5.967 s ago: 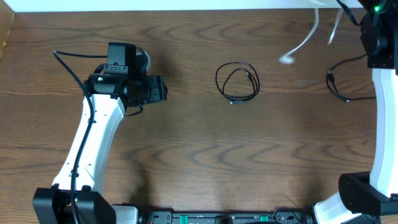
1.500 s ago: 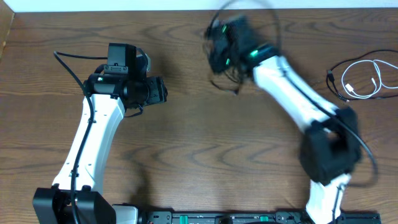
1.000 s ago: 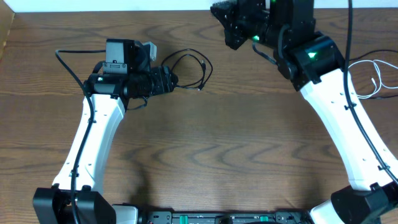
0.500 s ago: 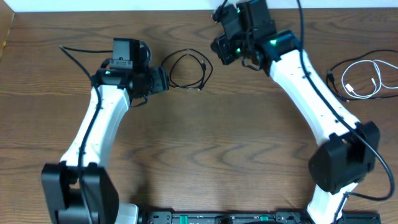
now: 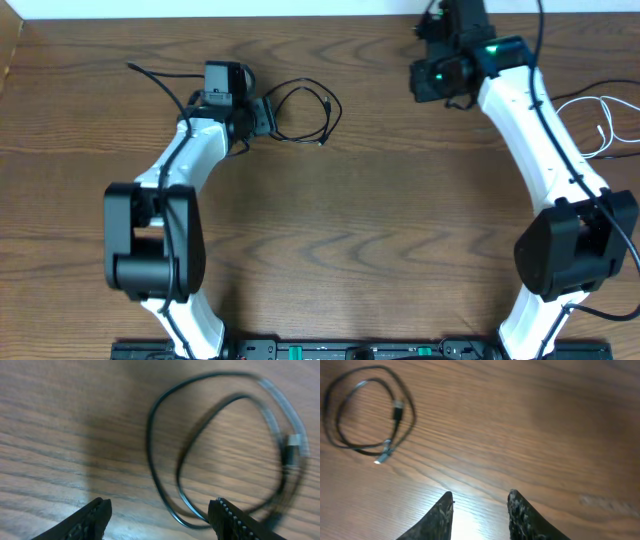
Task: Untangle cables
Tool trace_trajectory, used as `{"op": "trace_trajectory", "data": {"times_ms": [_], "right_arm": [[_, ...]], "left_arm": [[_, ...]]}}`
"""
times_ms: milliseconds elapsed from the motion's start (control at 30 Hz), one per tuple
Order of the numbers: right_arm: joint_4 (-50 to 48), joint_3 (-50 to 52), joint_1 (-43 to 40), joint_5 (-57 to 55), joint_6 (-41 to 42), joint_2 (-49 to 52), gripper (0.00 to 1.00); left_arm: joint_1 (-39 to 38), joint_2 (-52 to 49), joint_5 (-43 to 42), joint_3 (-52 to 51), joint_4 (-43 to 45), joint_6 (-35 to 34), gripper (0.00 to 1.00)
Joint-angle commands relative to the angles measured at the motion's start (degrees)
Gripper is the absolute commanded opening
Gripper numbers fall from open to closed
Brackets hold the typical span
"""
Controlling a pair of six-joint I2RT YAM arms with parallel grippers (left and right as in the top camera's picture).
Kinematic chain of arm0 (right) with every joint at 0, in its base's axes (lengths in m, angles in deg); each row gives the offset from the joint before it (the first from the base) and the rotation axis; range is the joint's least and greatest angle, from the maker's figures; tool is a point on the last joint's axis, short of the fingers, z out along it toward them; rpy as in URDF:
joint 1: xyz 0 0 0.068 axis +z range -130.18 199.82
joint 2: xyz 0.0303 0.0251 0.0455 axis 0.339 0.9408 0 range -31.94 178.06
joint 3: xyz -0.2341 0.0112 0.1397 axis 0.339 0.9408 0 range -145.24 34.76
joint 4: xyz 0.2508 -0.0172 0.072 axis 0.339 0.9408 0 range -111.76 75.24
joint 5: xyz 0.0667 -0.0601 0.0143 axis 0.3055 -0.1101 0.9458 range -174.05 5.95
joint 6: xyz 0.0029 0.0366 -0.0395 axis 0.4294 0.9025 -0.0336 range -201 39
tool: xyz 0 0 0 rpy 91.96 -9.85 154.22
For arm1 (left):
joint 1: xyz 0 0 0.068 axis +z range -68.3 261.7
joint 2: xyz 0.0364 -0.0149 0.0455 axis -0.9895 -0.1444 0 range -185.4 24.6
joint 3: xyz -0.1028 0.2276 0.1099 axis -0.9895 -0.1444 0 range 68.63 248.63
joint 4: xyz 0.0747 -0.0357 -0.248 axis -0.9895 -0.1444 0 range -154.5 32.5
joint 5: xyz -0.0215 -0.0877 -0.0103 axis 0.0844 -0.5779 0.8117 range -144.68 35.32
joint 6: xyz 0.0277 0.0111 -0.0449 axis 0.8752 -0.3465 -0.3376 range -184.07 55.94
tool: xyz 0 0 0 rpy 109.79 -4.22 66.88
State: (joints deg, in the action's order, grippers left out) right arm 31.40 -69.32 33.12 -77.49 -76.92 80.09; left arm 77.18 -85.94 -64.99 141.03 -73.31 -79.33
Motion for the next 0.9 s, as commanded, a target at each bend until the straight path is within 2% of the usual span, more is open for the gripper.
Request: {"op": "trace_trajectory", "data": {"times_ms": [0,233,333,467,600,633,800,867], "right_arm": [[1.3,-0.4,-0.9,-0.4,1.1,-0.7,0.29],[1.8,-0.4,-1.9,-0.4,1.1,-0.7,0.28],[1.7,-0.4,-1.9,-0.4,1.1,-0.7,0.28],[1.7,-0.4,-1.9,-0.4,1.1,-0.7,0.27],[1.7,-0.4,-1.9,-0.4,1.1,-0.7,0.27],[1.7,-0.4,-1.9,-0.4,1.1,-0.7,0.27],[1.9,-0.4,-1.9,-0.4,1.1,-0.7,0.26],[2.0,-0.4,-1.9,-0.4,1.1,-0.7,0.27]], "left_arm": [[0.1,-3.2,2.2,-0.3,0.6,-0.5,0.67],[-1.8,-6.3,2.2,-0.3,0.2,-0.5,0.66],[-3.1,-6.3,2.2,-0.3,0.0,-0.5,0.60],[-4.5,-6.3,4.0,-0.3,-1.5,-0.5,0.45],[-5.3,-6.3,6.6,-0.3,-3.6,-0.5,0.41],[-5.5,-6.3,6.7,-0.3,-4.3,-0.5,0.33],[-5.5,-6.3,6.7,-0.3,-4.4,-0.5,0.25],[-5.5,-6.2,6.7,-0.3,-4.4,-0.5,0.19]]}}
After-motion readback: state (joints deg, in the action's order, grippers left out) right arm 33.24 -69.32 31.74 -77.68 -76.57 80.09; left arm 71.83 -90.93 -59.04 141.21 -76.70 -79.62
